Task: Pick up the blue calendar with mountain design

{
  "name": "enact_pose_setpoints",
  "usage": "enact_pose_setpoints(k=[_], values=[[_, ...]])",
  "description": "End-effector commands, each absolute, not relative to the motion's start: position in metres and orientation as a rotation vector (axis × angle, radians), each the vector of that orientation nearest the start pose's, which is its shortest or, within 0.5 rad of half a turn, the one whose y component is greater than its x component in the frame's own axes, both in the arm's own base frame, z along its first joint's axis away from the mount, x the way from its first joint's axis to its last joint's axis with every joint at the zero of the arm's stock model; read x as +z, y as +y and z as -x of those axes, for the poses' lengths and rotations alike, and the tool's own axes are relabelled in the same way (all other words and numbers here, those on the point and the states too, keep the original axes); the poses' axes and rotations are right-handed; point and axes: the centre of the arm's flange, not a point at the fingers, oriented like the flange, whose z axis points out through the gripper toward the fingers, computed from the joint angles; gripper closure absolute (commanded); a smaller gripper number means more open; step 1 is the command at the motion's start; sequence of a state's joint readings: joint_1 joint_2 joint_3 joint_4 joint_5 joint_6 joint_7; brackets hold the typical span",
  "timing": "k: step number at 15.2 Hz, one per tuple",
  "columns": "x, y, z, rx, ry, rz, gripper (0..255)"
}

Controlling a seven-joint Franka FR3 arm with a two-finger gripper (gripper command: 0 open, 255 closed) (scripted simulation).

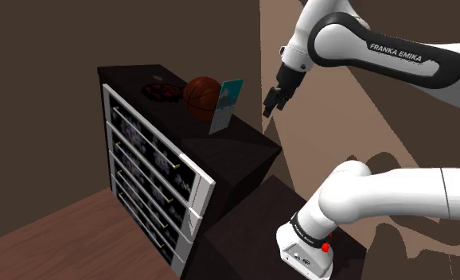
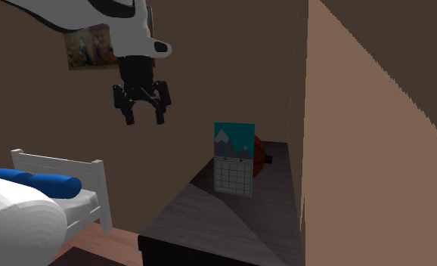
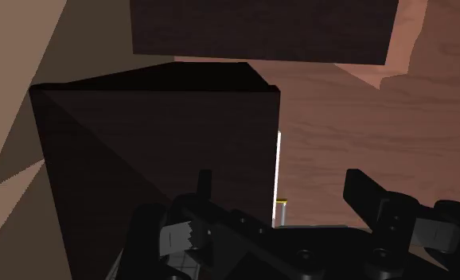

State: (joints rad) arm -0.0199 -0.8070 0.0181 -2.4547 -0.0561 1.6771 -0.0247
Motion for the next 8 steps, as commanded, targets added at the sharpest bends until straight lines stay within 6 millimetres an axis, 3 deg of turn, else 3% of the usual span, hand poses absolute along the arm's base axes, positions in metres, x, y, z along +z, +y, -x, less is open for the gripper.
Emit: enact_pose_setpoints(k=[1,8], values=[[0.560,-0.005,-0.309,-0.045,-0.036,3.210,0],[0.561,0.007,-0.406,0.021,0.536,3.110,0]])
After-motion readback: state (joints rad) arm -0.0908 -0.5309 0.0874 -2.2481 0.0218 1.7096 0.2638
